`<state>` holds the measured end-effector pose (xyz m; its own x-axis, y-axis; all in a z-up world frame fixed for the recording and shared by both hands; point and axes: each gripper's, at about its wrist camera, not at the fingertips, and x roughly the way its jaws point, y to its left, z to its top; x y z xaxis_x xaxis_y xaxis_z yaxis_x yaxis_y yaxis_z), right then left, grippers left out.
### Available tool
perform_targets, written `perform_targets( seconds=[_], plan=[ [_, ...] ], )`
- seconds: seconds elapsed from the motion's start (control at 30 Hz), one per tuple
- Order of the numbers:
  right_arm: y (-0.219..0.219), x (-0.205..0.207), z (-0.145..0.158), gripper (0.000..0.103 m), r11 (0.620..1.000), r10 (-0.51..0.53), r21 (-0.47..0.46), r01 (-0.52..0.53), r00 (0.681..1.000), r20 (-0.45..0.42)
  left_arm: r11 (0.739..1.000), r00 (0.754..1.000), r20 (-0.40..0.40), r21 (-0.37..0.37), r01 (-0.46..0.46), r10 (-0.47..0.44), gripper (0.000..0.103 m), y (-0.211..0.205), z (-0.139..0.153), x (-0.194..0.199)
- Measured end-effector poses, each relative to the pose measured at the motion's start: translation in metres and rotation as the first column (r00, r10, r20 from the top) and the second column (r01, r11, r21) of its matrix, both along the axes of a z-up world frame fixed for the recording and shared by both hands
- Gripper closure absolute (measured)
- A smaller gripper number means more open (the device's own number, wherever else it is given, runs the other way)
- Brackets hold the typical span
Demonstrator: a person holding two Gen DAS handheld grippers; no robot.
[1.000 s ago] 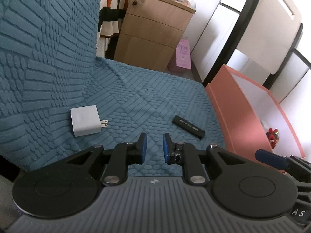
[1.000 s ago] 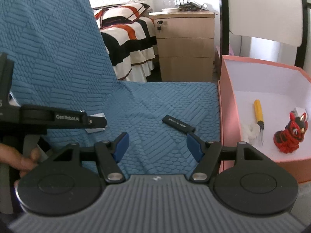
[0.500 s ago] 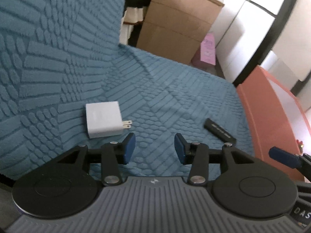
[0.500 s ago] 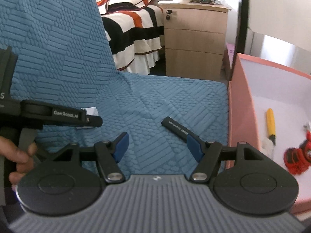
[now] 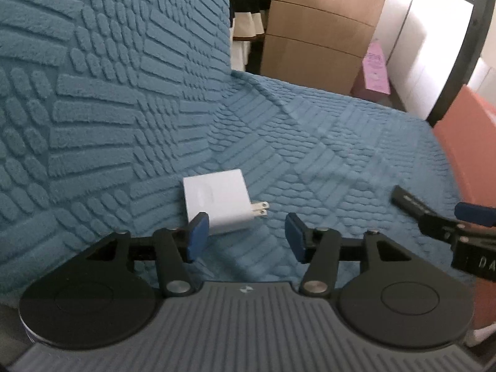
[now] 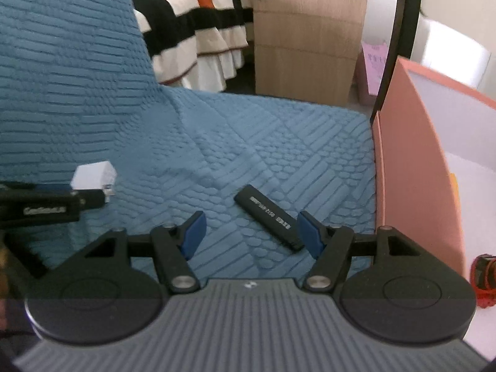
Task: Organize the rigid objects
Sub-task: 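Close the left tool on the white charger while the right tool grasps the black USB stick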
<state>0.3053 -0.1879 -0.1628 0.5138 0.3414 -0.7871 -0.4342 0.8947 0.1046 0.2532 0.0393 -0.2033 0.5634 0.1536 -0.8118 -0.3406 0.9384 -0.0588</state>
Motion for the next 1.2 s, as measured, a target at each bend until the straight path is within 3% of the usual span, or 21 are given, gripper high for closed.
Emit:
perform_targets(
  seconds=[0.2,0.47,0.7,0.77,0.87,1.03,1.1,1.2],
  plan=[
    [0.004,0.02,-0.017,0.036,0.998,-0.018,-0.053,0.017,1.0,-0.019,0.999,1.0,-0.012,0.043,-0.003,0.003,0.035,0.001,-0.006,0.007],
    [0.008,0.029,-0.031,0.036,0.995,-0.007,-0.101,0.003,0.999,-0.035,0.993,1.0,-0.018,0.116,-0.017,0.02,0.033,0.003,-0.005,0.012],
    [0.008,0.031,-0.034,0.036,0.995,-0.001,-0.101,-0.003,0.999,-0.04,0.998,0.998,-0.007,0.018,-0.068,0.068,0.033,0.021,-0.01,0.017],
    [0.007,0.031,-0.033,0.039,0.995,-0.001,-0.098,-0.003,0.999,-0.043,0.996,0.997,-0.012,-0.018,-0.082,0.082,0.033,0.026,-0.012,0.021],
    [0.008,0.03,-0.033,0.042,0.995,0.005,-0.096,-0.009,0.999,-0.038,0.996,0.996,-0.024,-0.014,-0.09,0.09,0.033,0.026,-0.014,0.024],
    [0.008,0.03,-0.031,0.065,0.995,0.015,-0.095,-0.018,0.999,-0.029,0.996,0.996,-0.037,-0.031,-0.087,0.086,0.033,0.027,-0.016,0.026],
    [0.009,0.03,-0.031,0.071,0.995,0.02,-0.094,-0.023,0.999,-0.032,0.996,0.996,-0.029,-0.036,-0.087,0.086,0.044,0.026,-0.014,0.024],
    [0.01,0.029,-0.03,0.073,0.994,0.023,-0.107,-0.026,0.999,-0.033,0.995,0.998,-0.026,-0.079,-0.066,0.065,0.045,0.024,-0.013,0.022]
  ],
)
